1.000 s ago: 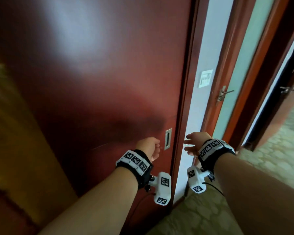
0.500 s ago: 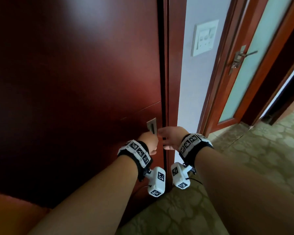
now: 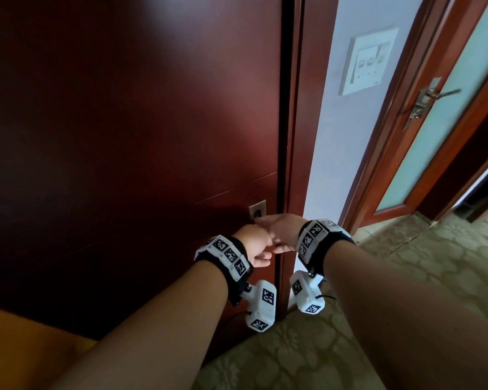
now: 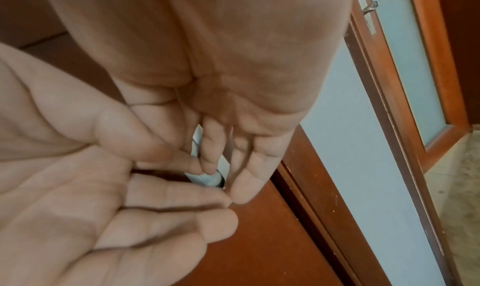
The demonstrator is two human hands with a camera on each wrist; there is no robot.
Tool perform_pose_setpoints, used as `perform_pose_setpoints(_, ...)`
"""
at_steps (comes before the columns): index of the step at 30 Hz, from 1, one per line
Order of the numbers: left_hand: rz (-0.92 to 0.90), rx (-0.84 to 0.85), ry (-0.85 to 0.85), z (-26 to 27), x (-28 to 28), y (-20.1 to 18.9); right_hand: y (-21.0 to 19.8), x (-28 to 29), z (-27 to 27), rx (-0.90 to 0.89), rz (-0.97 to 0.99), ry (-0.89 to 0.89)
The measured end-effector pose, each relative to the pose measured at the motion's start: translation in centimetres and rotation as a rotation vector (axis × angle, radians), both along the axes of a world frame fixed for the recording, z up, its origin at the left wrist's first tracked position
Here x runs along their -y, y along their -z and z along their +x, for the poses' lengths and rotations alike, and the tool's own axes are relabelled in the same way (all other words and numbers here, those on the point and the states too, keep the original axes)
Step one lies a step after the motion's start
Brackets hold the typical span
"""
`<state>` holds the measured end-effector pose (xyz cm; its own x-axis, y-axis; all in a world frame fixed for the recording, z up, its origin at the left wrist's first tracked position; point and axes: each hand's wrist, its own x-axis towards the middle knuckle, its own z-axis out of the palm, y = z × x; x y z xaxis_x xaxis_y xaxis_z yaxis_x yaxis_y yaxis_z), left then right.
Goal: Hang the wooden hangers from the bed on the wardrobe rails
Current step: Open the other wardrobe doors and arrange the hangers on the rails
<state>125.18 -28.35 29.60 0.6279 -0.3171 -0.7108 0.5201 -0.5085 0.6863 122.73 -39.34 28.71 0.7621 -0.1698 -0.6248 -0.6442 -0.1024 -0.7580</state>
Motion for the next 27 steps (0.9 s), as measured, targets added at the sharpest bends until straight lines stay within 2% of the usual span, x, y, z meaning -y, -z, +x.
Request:
perform_pose_setpoints(8,-0.05,-0.055,-0.044,-0.4,-0.9,-0.4,-0.7,-0.9,0.2,-0.027,-0.046,-0.142)
perform_pose_setpoints(15,0.004,-0.041,-0.024,0.0,-4.2,-0.9,-0.7,-3.7,0.5,-0.031,-0.044,-0.216)
perform_pose_setpoints(18,-0.008,-0.043,-0.051,0.3,-6.2,-0.6,-0.3,-5.2,0.3,-0.03,0.018,-0.187)
perform_pose_setpoints(22,-0.003,-0.034,-0.119,0.9,-8.7,-0.1,-0.5,-5.9,-0.3,-0.019,0.197,-0.155)
perform_pose_setpoints(25,-0.026,-0.066,-0.147,1.1,-9.8,0.4,-0.7,-5.9,0.5,-0.012,0.094,-0.074)
perform_pose_setpoints(27,-0.041,-0.083,-0.175,1.0,-10.6,0.7,-0.5,-5.6,1.2,0.008,-0.017,0.051)
